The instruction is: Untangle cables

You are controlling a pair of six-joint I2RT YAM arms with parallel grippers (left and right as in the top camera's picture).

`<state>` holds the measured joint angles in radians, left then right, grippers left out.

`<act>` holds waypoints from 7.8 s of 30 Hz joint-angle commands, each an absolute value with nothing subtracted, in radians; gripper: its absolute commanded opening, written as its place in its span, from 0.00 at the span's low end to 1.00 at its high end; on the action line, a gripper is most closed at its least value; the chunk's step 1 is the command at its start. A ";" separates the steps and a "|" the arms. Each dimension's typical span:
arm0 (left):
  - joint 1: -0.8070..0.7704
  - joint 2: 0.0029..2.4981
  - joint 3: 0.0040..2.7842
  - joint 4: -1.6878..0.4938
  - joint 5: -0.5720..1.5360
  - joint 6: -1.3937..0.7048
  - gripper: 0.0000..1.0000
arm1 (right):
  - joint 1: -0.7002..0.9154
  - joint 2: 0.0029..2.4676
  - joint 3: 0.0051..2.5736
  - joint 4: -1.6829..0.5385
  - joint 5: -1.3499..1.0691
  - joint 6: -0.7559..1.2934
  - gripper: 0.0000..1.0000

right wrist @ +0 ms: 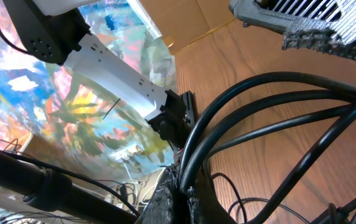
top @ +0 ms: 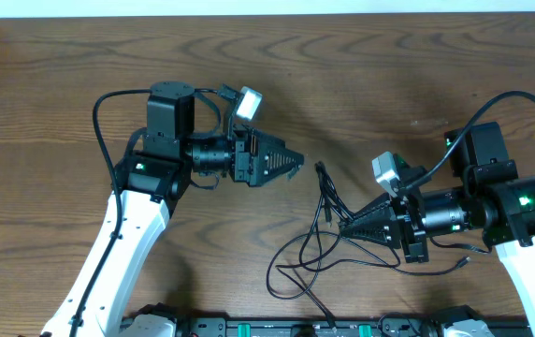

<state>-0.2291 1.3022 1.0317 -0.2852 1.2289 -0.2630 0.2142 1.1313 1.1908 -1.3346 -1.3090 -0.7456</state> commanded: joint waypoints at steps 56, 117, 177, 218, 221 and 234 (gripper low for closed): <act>-0.558 1.304 1.050 -0.255 0.777 -0.088 0.98 | 0.223 1.177 1.190 -1.215 -1.560 -0.279 0.02; -0.276 1.365 1.050 -0.261 -0.109 -0.405 0.60 | 0.221 1.177 1.190 -1.491 0.467 0.789 0.13; -0.276 1.213 1.051 -0.326 0.368 -0.229 0.07 | 0.067 1.205 1.181 -1.292 0.059 0.915 0.99; -0.276 0.921 1.051 -0.302 0.501 -0.320 0.07 | 0.699 1.503 1.155 -0.679 -0.468 0.507 0.69; -0.276 0.915 1.051 -0.301 0.501 -0.356 0.07 | 0.731 1.539 1.155 -0.609 -0.461 0.537 0.58; -0.263 0.883 1.051 -0.302 0.501 -0.431 0.07 | 0.776 1.595 1.156 -0.789 0.366 1.036 0.09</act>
